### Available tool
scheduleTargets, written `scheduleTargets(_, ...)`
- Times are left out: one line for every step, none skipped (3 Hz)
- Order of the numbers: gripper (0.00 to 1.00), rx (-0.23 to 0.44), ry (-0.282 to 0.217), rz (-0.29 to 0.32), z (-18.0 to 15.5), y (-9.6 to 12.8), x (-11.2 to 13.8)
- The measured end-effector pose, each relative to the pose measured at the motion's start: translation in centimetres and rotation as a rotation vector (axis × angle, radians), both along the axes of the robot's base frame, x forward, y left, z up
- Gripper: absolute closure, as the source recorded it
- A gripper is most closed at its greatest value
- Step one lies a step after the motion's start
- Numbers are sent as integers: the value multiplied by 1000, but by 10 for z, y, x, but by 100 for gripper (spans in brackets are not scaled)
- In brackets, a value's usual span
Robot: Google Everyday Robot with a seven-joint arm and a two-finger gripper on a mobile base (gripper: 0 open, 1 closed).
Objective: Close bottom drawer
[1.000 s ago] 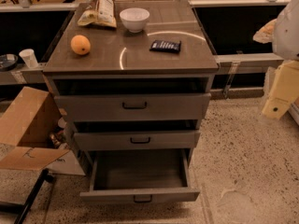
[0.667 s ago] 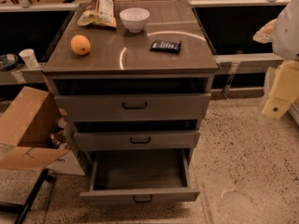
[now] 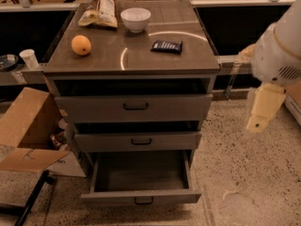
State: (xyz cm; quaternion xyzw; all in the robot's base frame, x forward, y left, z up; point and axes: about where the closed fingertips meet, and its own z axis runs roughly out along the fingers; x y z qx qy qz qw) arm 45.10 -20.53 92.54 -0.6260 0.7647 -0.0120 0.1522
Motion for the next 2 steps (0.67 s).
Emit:
scheduleTargets(0, 54, 59, 71, -98, 7, 4)
scheduleTargets(0, 81, 115, 119, -192, 27, 0)
